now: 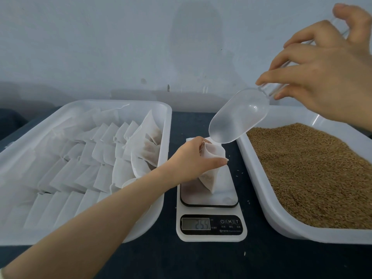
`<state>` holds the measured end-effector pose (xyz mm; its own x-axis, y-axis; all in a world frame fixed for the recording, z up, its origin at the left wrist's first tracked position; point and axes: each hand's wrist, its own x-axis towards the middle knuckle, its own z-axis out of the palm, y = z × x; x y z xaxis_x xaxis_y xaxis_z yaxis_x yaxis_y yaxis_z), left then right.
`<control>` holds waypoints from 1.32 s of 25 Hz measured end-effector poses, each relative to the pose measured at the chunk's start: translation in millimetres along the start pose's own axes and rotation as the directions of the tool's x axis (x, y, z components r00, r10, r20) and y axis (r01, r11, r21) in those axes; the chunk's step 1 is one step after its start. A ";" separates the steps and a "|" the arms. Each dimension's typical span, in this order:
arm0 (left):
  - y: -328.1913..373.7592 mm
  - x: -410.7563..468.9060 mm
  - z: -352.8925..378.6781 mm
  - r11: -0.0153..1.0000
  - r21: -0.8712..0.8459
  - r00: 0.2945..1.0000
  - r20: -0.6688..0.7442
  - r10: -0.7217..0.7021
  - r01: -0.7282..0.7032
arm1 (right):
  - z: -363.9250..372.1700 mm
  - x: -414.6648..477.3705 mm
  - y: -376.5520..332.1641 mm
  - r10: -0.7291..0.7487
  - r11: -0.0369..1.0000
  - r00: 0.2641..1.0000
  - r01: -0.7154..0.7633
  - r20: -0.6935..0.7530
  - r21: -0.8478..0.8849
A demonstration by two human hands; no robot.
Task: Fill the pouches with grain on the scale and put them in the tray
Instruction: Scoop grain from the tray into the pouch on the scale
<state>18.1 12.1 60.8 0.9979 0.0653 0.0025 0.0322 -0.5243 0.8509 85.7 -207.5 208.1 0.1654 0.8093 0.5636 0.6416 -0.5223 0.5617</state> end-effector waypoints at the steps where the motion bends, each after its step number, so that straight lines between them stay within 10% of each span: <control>1: -0.3 0.0 0.0 1.000 -0.001 1.000 -0.001 0.000 0.000 | 0.3 -0.4 1.7 0.009 1.000 1.000 -0.009 0.008 -0.009; 14: 1.6 -1.8 -1.1 1.000 -0.006 1.000 -0.007 -0.007 0.007 | 31.6 -25.0 46.3 0.200 0.978 0.973 -0.193 0.116 -0.075; 18: 0.0 -1.7 -0.3 1.000 -0.002 1.000 -0.009 -0.010 0.010 | 58.0 -62.8 43.4 0.531 0.847 0.771 -0.474 0.353 -0.238; 23: 0.4 -1.9 0.0 1.000 -0.016 1.000 -0.005 -0.011 0.011 | 82.2 -88.3 0.5 0.636 0.770 0.499 -0.451 0.589 -0.450; 33: 2.4 -2.1 0.2 1.000 -0.002 1.000 0.008 -0.016 0.016 | 97.0 -91.9 -14.8 0.650 0.726 0.392 -0.575 0.651 -0.378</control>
<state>16.1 10.5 62.8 0.9976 0.0672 -0.0151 0.0480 -0.5211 0.8521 133.6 -248.0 89.2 0.9696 0.1528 0.1911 0.0874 -0.9458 0.3126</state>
